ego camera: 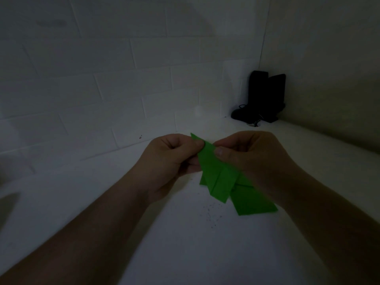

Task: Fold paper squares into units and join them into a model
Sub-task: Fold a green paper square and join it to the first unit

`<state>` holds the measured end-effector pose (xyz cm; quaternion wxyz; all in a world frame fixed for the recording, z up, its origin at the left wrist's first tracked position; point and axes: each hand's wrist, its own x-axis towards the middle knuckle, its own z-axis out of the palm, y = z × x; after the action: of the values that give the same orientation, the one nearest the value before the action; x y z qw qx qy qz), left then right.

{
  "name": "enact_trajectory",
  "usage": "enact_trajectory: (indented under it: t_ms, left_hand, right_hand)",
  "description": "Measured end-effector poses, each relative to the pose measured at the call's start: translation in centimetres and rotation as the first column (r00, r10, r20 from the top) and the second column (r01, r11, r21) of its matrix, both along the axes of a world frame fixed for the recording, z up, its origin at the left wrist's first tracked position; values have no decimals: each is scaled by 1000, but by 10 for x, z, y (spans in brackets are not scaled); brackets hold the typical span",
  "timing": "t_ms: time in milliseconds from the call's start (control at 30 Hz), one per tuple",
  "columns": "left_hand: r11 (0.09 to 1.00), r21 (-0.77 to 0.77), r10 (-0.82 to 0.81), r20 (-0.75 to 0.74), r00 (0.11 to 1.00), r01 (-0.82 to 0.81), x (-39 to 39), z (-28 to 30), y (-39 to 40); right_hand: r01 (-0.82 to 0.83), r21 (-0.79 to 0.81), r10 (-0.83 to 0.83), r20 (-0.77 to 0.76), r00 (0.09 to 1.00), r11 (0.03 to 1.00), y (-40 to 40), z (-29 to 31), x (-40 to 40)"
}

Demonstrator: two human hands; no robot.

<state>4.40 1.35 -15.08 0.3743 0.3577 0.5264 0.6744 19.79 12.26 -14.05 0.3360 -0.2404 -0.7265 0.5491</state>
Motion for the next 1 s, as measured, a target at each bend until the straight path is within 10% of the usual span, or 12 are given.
enact_trajectory:
  t_ms: [1000]
  left_hand:
    - [977,53,210,-138,968,-205,-5,-8,7]
  right_hand:
    - [-40,-15,41,89,995,999,4,-1,0]
